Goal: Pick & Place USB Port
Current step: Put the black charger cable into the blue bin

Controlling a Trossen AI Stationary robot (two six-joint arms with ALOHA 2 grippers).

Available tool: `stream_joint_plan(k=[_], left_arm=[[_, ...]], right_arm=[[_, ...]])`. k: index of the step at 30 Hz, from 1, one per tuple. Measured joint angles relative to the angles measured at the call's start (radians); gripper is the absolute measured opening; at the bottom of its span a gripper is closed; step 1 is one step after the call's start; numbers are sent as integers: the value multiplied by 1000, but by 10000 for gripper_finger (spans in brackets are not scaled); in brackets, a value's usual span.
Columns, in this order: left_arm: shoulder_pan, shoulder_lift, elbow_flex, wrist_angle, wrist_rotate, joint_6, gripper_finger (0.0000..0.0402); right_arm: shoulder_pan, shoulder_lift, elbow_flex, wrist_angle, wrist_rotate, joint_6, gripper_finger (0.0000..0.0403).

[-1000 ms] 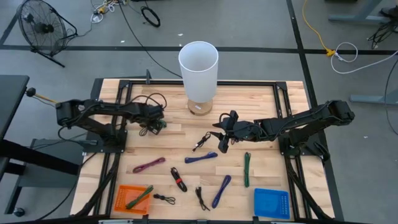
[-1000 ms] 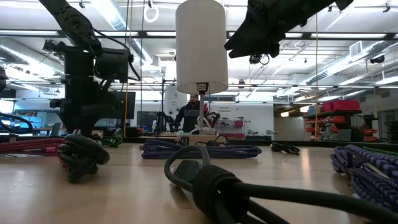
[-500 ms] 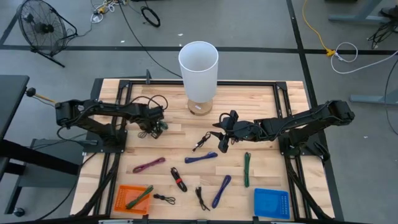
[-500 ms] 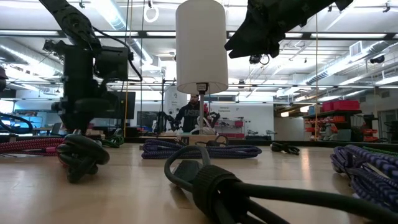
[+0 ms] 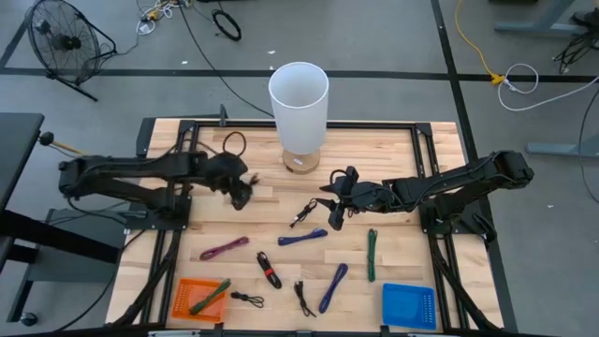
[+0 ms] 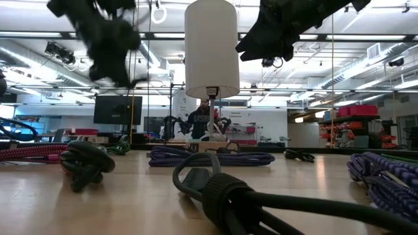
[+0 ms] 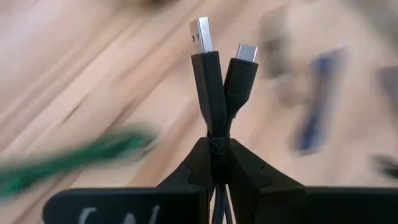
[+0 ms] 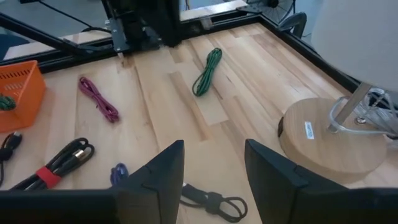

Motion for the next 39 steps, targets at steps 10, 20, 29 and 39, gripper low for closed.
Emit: stream_joint_plan(k=[10, 20, 29, 39], left_arm=[[-228, 32, 1, 534, -41, 182, 29], [-311, 219, 0, 894, -76, 331, 29], [-309, 341, 0, 1102, -46, 335, 29], [-308, 348, 1, 1189, -34, 337, 29]], right_arm=[[0, 0, 0, 157, -105, 2, 169], [51, 0, 0, 375, -213, -98, 169], [75, 0, 0, 386, -212, -122, 169], [75, 70, 0, 553, -209, -153, 169]])
